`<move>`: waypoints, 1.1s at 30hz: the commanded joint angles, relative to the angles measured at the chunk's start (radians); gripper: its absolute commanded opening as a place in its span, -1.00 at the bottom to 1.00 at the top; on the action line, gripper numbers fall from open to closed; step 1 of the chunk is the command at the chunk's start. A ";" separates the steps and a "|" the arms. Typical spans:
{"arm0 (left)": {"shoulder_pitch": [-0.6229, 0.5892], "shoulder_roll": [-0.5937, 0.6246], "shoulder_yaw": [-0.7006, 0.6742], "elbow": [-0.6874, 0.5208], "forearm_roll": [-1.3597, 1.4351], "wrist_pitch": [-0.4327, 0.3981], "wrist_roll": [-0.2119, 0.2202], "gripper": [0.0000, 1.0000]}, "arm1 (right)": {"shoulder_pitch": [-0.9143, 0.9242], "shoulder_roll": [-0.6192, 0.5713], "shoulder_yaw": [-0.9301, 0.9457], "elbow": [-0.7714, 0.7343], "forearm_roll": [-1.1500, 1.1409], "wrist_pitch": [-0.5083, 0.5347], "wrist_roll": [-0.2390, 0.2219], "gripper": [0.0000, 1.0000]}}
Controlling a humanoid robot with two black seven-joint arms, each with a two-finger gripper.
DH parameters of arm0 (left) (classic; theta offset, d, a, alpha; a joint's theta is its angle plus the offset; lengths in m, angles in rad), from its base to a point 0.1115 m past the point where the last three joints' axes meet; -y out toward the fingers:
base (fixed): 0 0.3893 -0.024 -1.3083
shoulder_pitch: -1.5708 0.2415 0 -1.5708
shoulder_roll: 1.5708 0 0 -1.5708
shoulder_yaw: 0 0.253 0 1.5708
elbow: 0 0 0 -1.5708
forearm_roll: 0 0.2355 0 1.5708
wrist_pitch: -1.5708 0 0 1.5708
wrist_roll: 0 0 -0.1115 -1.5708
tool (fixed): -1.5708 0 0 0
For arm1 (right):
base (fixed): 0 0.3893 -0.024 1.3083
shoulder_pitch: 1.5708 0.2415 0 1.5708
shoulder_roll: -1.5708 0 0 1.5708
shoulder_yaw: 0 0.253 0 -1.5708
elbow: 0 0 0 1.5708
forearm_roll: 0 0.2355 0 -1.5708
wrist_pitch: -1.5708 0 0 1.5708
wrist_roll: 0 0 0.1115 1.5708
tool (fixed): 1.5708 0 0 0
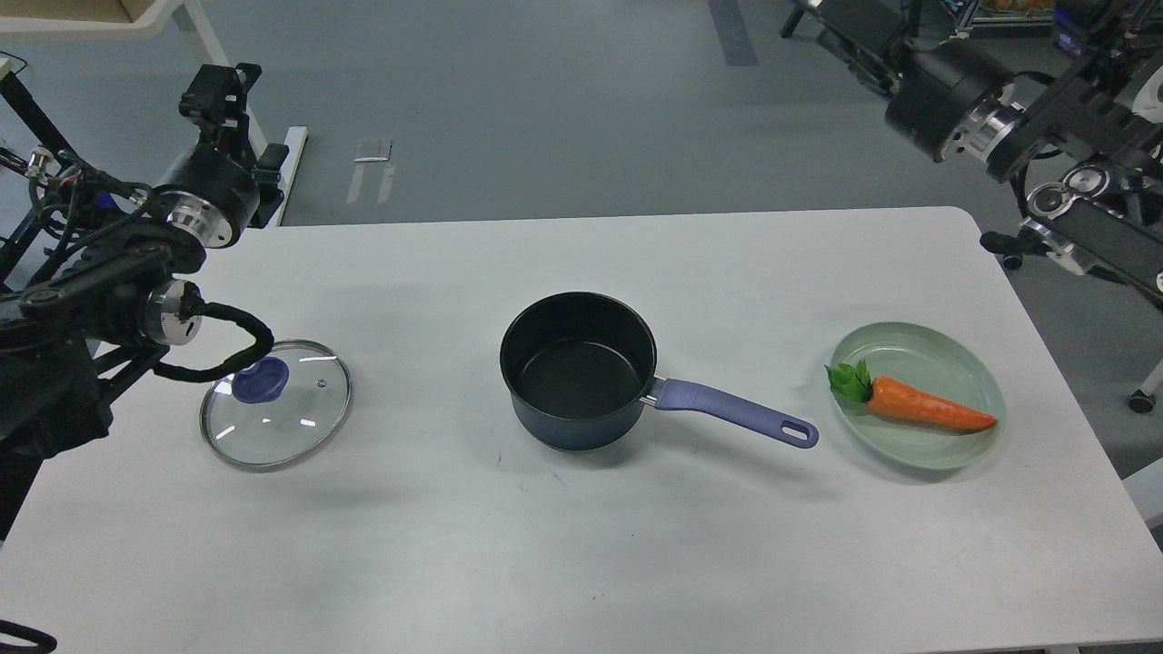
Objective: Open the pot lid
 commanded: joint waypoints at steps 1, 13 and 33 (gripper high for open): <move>0.025 -0.025 -0.015 0.016 -0.130 -0.050 -0.001 0.99 | -0.043 0.074 0.063 -0.087 0.227 -0.003 0.000 1.00; 0.063 -0.133 -0.217 0.111 -0.170 -0.163 0.002 1.00 | -0.127 0.229 0.221 -0.311 0.764 0.006 -0.006 1.00; 0.089 -0.103 -0.256 0.102 -0.242 -0.126 0.002 1.00 | -0.242 0.324 0.387 -0.319 0.864 0.120 -0.009 1.00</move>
